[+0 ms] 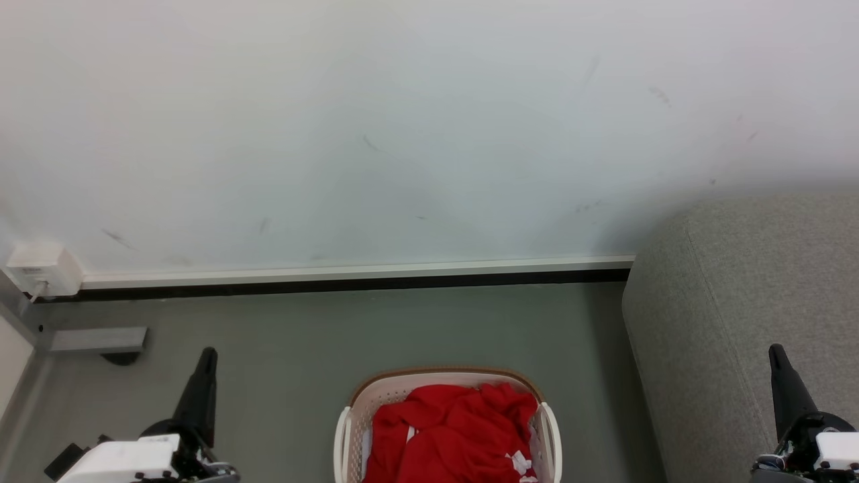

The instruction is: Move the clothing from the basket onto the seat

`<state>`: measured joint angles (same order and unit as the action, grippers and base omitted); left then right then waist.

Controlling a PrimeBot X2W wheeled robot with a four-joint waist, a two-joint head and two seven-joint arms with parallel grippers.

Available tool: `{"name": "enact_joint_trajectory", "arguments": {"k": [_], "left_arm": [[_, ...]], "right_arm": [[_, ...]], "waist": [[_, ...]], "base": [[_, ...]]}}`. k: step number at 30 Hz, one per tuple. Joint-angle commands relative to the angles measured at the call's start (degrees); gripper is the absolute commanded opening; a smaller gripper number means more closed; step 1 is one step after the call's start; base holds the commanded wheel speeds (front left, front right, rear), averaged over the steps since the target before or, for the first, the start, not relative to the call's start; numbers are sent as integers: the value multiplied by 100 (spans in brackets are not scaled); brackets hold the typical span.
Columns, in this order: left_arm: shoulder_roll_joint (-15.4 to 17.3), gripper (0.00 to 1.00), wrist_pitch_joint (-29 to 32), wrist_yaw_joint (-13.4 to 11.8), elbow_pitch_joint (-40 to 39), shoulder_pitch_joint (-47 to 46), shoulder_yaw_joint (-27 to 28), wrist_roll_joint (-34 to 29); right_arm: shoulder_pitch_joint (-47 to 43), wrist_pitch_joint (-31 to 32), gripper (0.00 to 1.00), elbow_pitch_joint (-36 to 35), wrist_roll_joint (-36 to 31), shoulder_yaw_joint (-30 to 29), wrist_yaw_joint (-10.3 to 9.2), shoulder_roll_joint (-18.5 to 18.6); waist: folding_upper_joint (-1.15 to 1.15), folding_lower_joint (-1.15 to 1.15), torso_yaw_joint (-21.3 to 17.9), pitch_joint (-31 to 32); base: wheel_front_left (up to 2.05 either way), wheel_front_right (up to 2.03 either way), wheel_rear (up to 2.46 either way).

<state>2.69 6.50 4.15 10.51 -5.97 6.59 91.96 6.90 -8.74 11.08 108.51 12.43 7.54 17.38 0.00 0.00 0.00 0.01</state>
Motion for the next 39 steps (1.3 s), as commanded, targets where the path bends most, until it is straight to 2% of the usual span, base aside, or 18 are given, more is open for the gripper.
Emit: {"name": "enact_joint_trajectory", "arguments": {"k": [1,39], "left_arm": [[40,0,18,4,-15,-25,9,81],[40,0,17,4,-15,-25,9,81]], "right_arm": [[15,-35,0,-23,81,0,-11,33],[15,-30,0,-25,90,7,-11,38]], "waist": [[0,0,0,0],[0,0,0,0]], "base": [[0,0,0],[0,0,0]]}}
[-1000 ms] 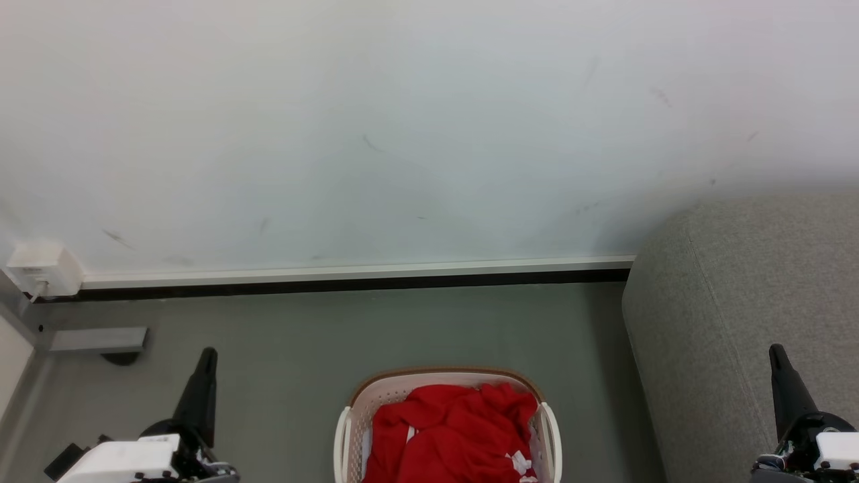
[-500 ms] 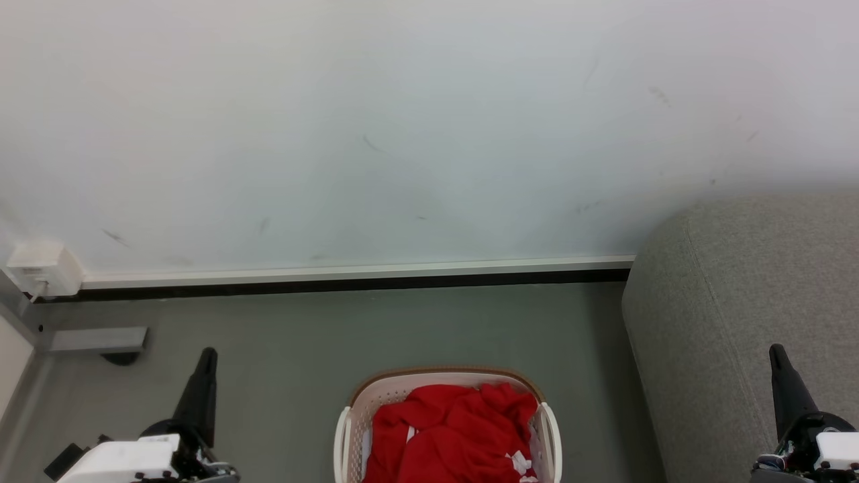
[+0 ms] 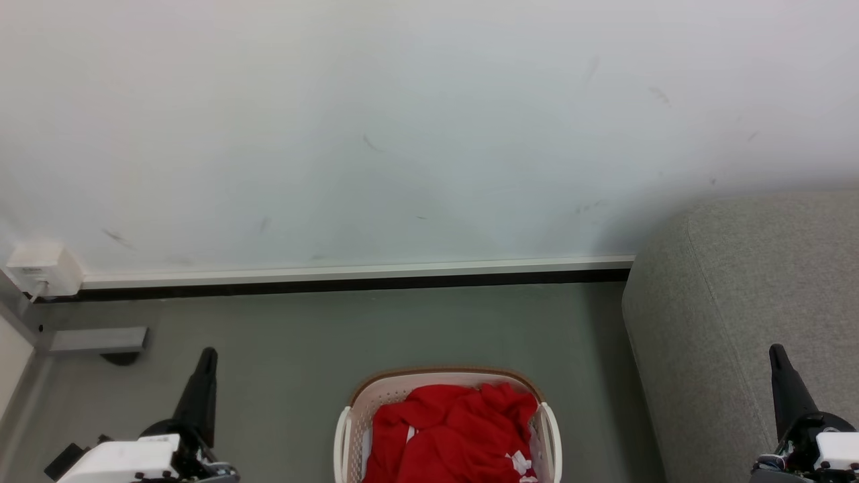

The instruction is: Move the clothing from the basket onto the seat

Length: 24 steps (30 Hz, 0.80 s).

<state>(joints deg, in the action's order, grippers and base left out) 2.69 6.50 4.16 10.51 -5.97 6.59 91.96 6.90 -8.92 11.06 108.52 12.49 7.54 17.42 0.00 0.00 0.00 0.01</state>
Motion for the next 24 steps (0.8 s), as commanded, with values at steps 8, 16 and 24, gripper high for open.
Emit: {"name": "enact_joint_trajectory", "arguments": {"k": [8,16,24], "left_arm": [[40,0,17,4,-15,-25,9,81],[40,0,17,4,-15,-25,9,82],[40,0,17,4,-15,-25,9,81]], "right_arm": [[15,-14,0,-23,89,2,-11,34],[16,-16,0,-24,90,3,-11,35],[16,-17,0,-23,82,4,-11,36]], "waist": [[0,0,0,0],[0,0,0,0],[0,0,0,0]], "base": [[0,0,0],[0,0,0],[0,0,0]]}}
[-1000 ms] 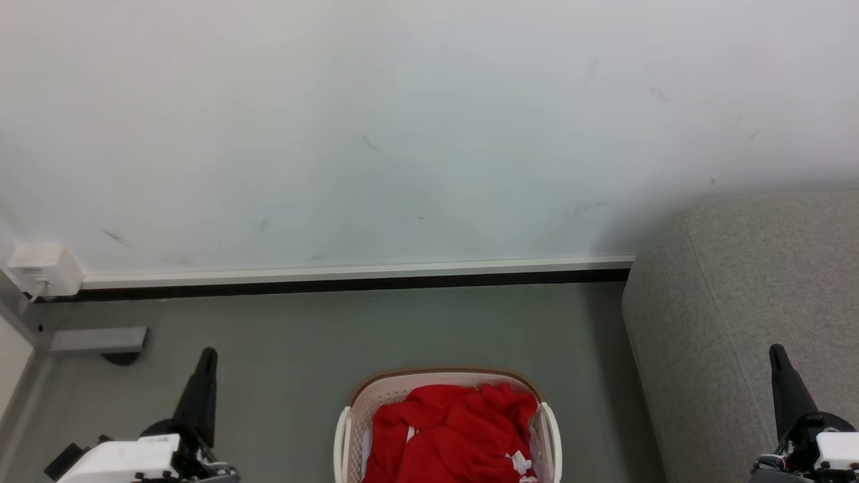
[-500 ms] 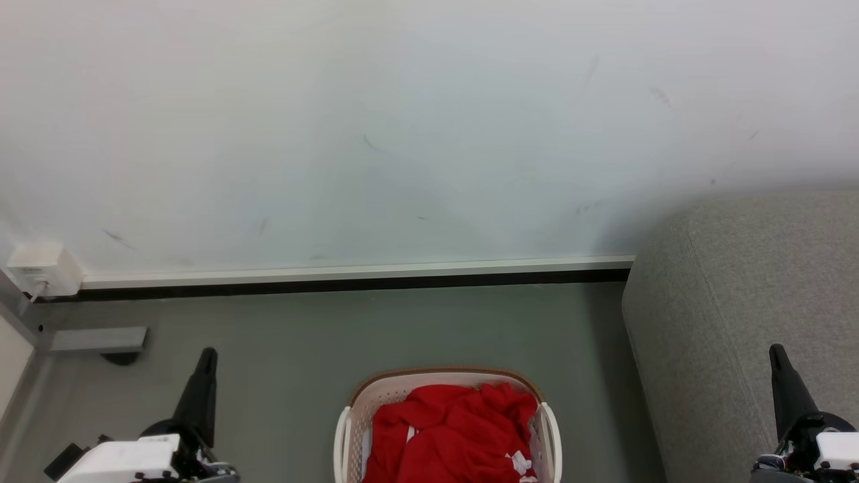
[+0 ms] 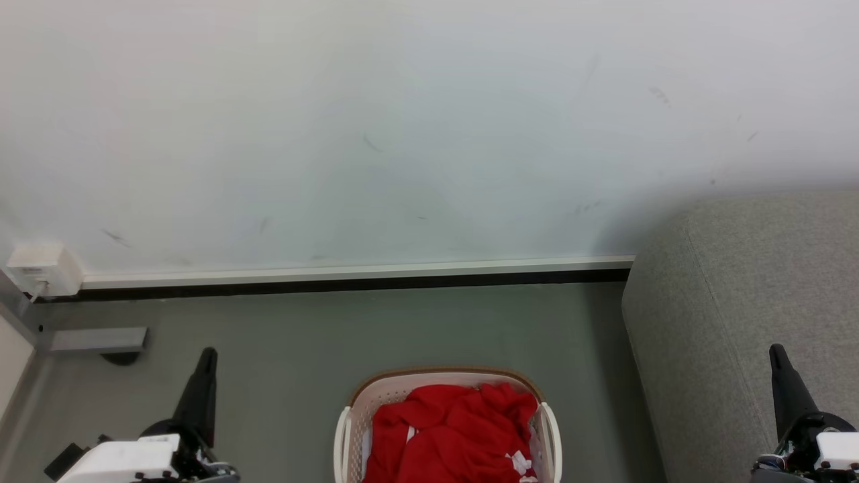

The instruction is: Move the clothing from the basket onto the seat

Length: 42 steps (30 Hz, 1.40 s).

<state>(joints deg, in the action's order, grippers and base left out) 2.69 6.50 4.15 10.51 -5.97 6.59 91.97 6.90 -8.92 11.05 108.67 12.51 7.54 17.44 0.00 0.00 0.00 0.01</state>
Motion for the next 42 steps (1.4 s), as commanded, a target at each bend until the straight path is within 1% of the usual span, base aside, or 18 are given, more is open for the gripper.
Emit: {"name": "enact_joint_trajectory", "arguments": {"k": [1,42], "left_arm": [[40,0,17,5,-15,-25,9,80],[40,0,17,5,-15,-25,9,80]], "right_arm": [[16,-17,0,-22,64,2,-11,33],[16,-21,0,-23,54,6,-11,35]], "waist": [[0,0,0,0],[0,0,0,0]], "base": [[0,0,0],[0,0,0]]}}
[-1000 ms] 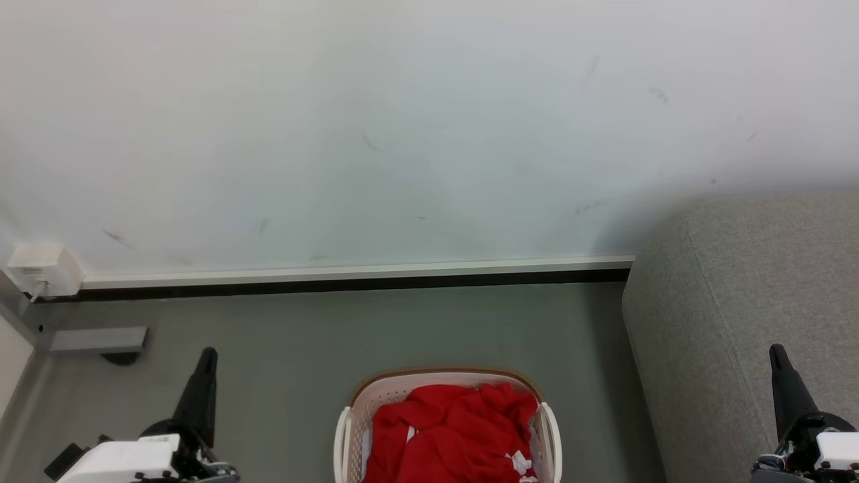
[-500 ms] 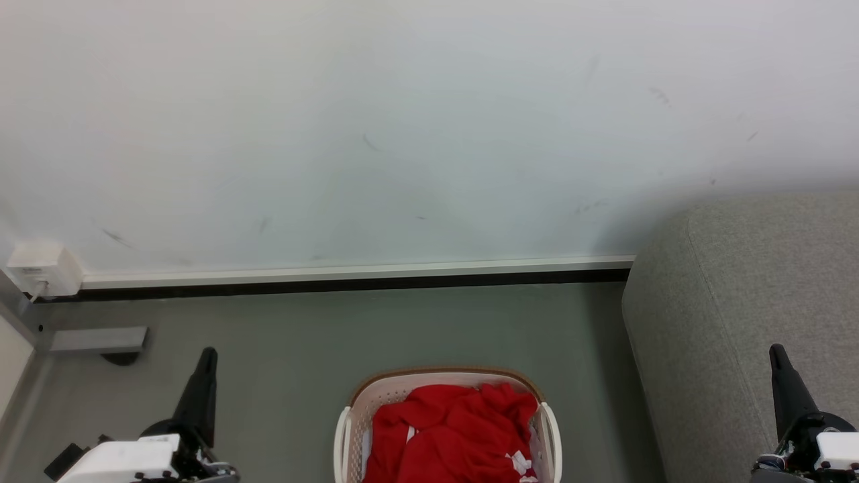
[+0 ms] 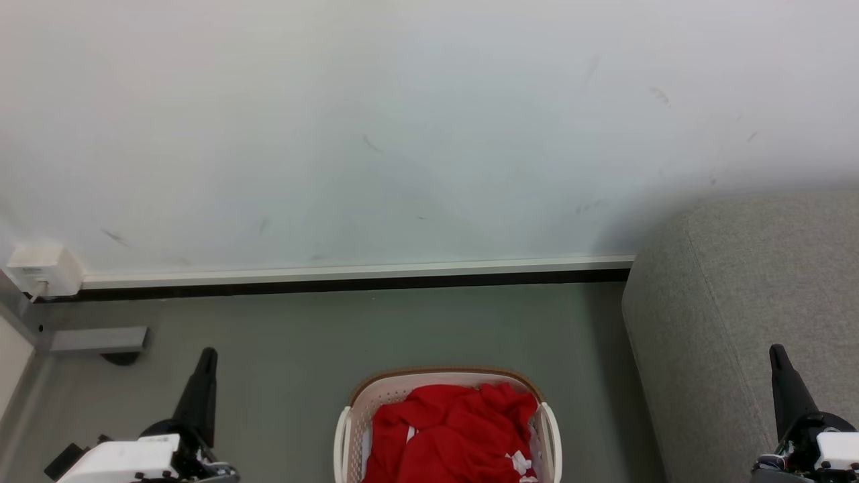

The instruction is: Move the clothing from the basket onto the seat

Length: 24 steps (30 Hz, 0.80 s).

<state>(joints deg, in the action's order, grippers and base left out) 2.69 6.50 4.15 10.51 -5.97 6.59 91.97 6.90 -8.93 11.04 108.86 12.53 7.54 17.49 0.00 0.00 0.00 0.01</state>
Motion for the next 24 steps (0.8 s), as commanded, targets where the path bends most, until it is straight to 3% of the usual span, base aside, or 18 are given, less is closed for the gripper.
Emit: {"name": "enact_joint_trajectory", "arguments": {"k": [1,24], "left_arm": [[40,0,17,5,-15,-25,9,80],[40,0,17,5,-15,-25,8,80]], "right_arm": [[16,-20,0,-22,36,3,-11,30],[16,-17,0,-23,37,4,-11,31]], "waist": [[0,0,0,0],[0,0,0,0]], "base": [[0,0,0],[0,0,0]]}}
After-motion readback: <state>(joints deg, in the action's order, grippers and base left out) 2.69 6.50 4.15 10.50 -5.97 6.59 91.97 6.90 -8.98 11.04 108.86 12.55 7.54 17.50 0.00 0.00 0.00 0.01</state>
